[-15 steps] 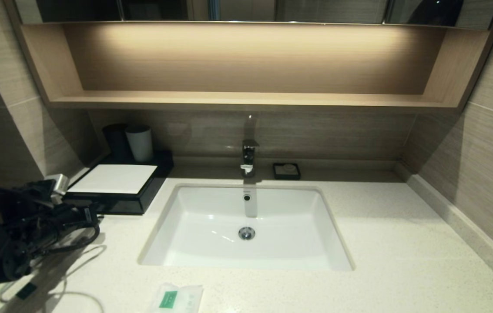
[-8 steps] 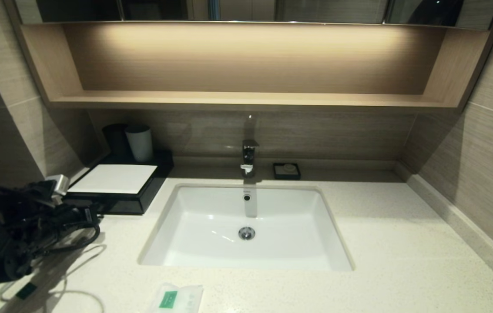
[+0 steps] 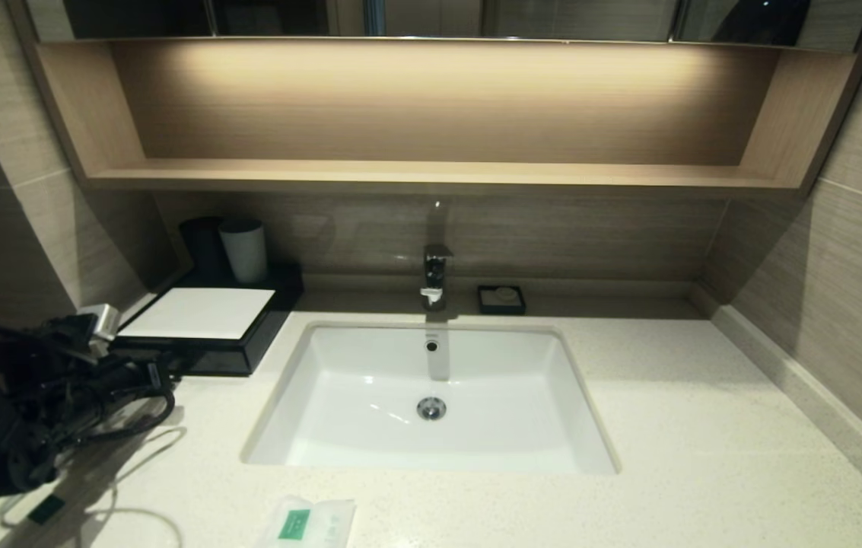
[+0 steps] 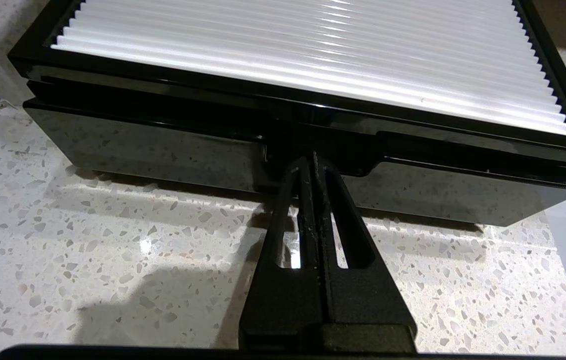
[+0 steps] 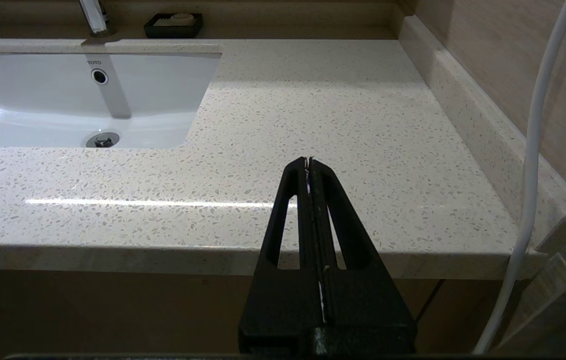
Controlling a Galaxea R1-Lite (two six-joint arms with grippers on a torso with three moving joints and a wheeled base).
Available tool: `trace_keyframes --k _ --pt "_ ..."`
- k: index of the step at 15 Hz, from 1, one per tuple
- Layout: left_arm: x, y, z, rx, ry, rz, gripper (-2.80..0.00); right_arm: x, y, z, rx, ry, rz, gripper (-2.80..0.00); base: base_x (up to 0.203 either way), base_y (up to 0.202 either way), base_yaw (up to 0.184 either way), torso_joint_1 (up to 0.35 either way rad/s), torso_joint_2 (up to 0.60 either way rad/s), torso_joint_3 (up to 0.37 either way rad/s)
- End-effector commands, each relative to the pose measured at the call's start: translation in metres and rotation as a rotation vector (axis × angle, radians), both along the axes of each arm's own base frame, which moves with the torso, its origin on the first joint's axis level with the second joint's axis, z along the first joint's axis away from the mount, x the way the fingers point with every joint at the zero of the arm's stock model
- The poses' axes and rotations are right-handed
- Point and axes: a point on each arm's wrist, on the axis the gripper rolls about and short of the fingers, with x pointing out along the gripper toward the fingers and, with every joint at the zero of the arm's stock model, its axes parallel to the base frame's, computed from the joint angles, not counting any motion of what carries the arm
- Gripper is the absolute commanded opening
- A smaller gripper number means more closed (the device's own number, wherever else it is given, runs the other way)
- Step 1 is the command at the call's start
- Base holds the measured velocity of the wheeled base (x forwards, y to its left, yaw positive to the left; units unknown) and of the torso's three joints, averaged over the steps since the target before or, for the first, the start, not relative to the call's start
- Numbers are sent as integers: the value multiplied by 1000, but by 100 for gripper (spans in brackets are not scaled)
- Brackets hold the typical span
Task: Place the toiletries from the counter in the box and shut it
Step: Open the drawer
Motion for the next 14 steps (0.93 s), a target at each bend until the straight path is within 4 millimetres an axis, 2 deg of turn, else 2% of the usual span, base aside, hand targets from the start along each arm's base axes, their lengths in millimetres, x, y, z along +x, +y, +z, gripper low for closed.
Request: trace_keyframes --k 1,14 --pt "1 0 -2 3 -15 -2 -280 0 0 0 0 1 0 -280 0 0 0 0 0 0" --pt "-1 -1 -4 3 -31 -3 -280 0 0 0 0 0 0 -280 0 0 0 0 0 0"
